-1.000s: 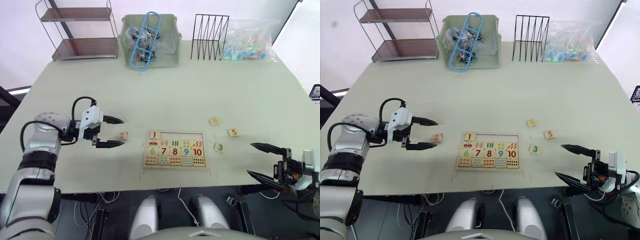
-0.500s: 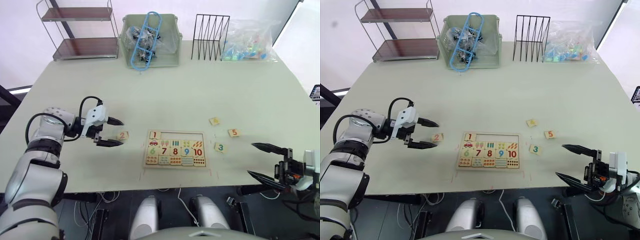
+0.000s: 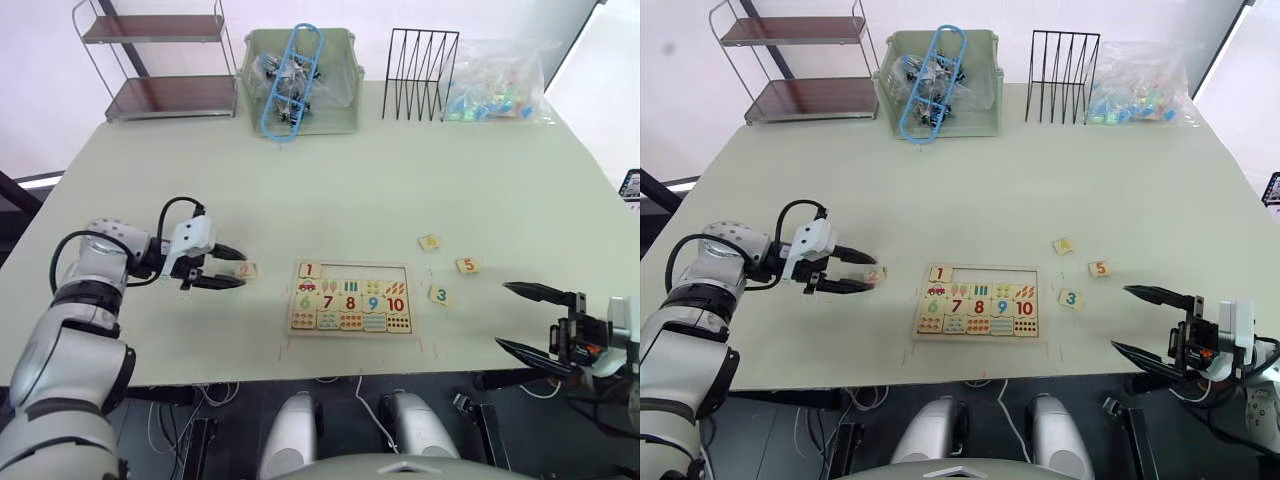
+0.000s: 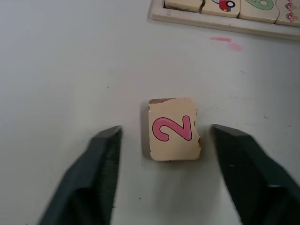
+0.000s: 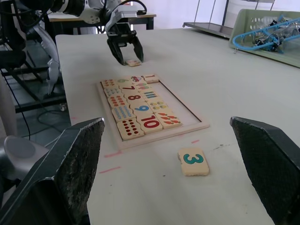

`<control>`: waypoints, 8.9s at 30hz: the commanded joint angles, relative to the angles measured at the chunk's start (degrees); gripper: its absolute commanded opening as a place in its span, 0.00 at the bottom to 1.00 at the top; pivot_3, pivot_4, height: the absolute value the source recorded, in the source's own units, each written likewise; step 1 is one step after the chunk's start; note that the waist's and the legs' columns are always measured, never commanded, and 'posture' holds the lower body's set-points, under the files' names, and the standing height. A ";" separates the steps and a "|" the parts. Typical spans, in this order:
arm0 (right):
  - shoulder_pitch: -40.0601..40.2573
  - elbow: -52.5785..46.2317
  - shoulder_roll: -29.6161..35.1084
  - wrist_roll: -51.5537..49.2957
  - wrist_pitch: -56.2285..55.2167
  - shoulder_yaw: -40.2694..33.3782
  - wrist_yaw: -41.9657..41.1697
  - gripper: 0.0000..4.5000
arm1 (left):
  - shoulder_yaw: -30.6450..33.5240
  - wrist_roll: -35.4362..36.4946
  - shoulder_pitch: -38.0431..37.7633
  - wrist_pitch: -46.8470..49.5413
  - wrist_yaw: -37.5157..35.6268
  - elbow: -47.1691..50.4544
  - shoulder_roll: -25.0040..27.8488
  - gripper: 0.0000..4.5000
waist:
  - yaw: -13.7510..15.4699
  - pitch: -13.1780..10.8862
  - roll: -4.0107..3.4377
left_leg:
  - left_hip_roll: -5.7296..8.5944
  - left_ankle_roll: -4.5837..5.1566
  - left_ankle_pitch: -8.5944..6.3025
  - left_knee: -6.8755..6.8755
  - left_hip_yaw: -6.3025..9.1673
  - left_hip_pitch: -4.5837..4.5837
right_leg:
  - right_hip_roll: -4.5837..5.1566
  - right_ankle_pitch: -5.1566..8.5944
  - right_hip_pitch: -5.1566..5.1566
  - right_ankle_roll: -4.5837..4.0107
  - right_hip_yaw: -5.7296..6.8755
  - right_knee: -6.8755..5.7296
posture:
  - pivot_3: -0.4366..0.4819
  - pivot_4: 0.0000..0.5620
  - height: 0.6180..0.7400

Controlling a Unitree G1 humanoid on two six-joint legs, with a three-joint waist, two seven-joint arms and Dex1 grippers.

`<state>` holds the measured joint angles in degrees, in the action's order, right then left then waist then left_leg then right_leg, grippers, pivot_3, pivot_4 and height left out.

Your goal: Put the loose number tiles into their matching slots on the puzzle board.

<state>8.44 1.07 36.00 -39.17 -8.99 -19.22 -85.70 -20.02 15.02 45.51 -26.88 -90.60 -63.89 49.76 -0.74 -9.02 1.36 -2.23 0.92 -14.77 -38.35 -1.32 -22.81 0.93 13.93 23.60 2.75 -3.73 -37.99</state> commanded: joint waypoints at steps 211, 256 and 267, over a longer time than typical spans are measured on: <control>12.84 -10.76 -3.90 0.94 -4.94 -2.34 13.51 1.00 | 6.54 -5.99 -10.78 29.28 15.55 39.85 -19.43 0.02 | 0.12 0.06 -0.13 | 0.04 0.00 0.01 -0.06 0.07 0.08 | -0.01 0.00 -0.14 0.00 -0.01 -0.02 | 0.48 0.27 1.00; 7.96 -2.97 -2.98 11.02 6.17 -3.61 33.27 1.00 | 48.49 16.68 -74.54 36.81 44.38 84.25 -23.48 0.99 | 0.07 0.08 -0.10 | -0.02 0.00 -0.01 0.02 -0.02 0.11 | 0.11 0.29 -0.11 -0.04 -0.04 0.09 | 0.48 0.27 1.00; 7.87 -3.86 -3.49 8.20 5.65 -3.35 28.38 1.00 | 48.24 17.61 -75.05 36.94 45.54 85.41 -23.52 0.99 | -0.09 0.07 -0.10 | -0.05 0.00 -0.01 0.02 -0.03 0.12 | 0.10 0.30 -0.10 -0.05 -0.05 0.09 | 0.48 0.27 1.00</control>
<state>16.57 -1.24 32.47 -29.76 -2.68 -22.22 -56.52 27.15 31.72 -29.05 10.62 -45.20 19.63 25.91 -0.82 -8.95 1.26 -2.28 0.92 -14.78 -38.33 -1.35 -22.69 1.03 14.24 23.50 2.70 -3.78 -37.90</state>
